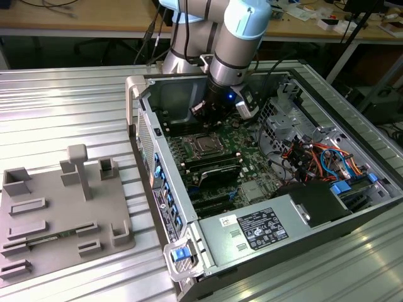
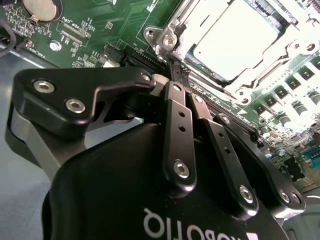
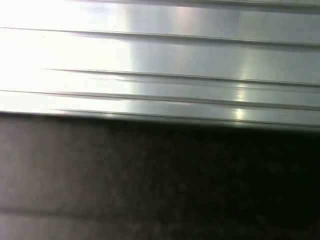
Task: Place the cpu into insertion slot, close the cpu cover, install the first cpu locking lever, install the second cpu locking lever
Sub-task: 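Install the first cpu locking lever, then install the second cpu locking lever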
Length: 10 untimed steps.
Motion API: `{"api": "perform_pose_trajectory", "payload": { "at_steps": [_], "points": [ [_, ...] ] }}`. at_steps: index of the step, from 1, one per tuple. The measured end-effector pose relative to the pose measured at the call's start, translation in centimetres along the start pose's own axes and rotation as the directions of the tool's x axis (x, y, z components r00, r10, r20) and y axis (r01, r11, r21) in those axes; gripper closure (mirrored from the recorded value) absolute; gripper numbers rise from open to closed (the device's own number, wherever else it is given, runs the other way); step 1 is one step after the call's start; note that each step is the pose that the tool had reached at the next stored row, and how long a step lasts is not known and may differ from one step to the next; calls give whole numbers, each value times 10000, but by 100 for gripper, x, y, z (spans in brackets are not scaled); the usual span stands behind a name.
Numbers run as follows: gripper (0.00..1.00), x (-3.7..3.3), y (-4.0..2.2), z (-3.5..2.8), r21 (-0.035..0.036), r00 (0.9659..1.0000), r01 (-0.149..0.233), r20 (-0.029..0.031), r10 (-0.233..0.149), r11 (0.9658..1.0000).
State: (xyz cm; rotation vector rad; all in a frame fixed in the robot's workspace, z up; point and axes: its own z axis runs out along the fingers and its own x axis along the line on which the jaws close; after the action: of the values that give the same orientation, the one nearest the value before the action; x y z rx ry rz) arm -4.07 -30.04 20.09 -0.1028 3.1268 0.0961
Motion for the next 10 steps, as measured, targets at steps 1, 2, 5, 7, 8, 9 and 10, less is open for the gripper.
{"api": "perform_pose_trajectory", "payload": {
  "at_steps": [1, 2, 5, 7, 8, 9, 10],
  "points": [
    [89, -1, 2, -12, -12, 10000, 1, 6, -1, 10000],
    [89, -3, 5, -135, 0, 10000, 3, -2, -3, 10000],
    [89, 2, -62, -156, 0, 10000, 3, -1, -3, 10000],
    [89, 3, -73, -157, 0, 10000, 2, -1, -2, 10000],
    [89, 3, -83, -157, 1, 10000, 2, -2, -2, 10000],
    [89, 3, -83, -157, 0, 10000, 2, -1, -2, 10000],
    [89, 4, -84, -157, 0, 10000, 2, -2, -2, 10000]
  ]
}}
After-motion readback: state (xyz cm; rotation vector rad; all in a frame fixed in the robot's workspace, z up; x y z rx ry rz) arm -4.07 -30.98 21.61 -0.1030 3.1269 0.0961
